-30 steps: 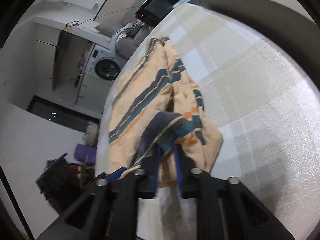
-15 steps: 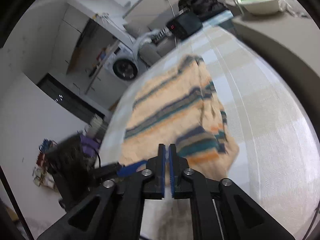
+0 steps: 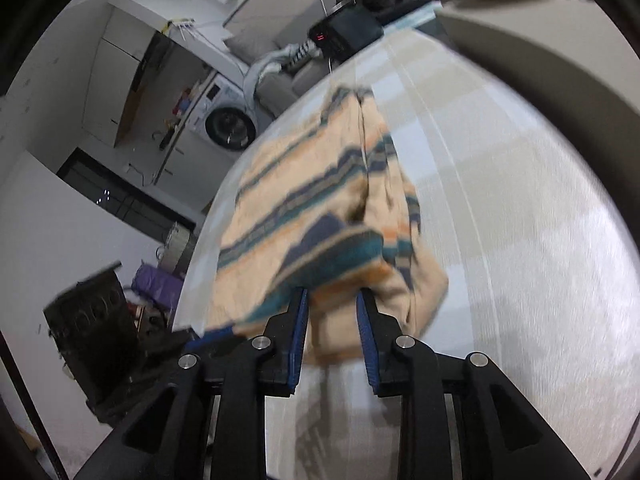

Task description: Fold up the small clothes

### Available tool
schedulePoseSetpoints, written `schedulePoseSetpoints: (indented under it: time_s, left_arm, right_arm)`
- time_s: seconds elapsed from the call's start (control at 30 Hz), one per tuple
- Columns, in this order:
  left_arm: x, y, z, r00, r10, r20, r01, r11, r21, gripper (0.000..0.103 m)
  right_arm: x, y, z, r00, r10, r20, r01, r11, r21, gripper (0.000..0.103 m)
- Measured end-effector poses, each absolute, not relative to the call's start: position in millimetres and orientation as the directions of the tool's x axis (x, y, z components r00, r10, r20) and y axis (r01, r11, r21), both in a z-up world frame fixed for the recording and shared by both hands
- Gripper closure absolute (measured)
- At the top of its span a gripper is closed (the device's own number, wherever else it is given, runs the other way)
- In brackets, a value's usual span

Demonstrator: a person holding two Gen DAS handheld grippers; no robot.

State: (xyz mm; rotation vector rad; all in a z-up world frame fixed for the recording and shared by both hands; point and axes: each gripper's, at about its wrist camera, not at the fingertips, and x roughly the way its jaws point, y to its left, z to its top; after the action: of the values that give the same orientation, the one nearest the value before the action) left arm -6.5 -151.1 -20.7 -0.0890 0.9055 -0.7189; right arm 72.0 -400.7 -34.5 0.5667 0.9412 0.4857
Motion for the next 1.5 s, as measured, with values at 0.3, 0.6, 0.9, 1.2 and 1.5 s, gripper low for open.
schedulePoseSetpoints:
  time_s: [0.3, 0.6, 0.9, 1.2, 1.5]
  left_arm:
    - [-9, -149, -26, 0.381, -0.61, -0.695, 0.527, 0.761, -0.379, 0.1]
    - [-8, -148, -35, 0.338, -0.605, -0.721, 0.509, 0.762, -0.4, 0.1]
    - [-4, -117, -10, 0.398, -0.623, -0.673, 0.484, 0.766, -0.424, 0.092]
    - [16, -67, -15, 0.485, -0.529, -0.696, 0.319, 0.848, -0.423, 0.064]
    - [47, -23, -38, 0.501, -0.491, -0.713, 0.136, 0.858, -0.495, 0.055]
  right_arm:
    - [65, -423, -8, 0.572, 0.54, -0.618, -0.144, 0.807, 0.572, 0.051]
    - [136, -378, -28, 0.426, 0.564, -0.707, -0.227, 0.823, 0.52, 0.076]
    - [118, -382, -9, 0.591, 0.39, -0.706, -0.246, 0.921, 0.302, 0.096]
    - [125, -410, -14, 0.556, 0.474, -0.683, -0.203, 0.874, 0.441, 0.055]
    - [149, -399, -33, 0.477, 0.515, -0.712, -0.194, 0.852, 0.486, 0.054]
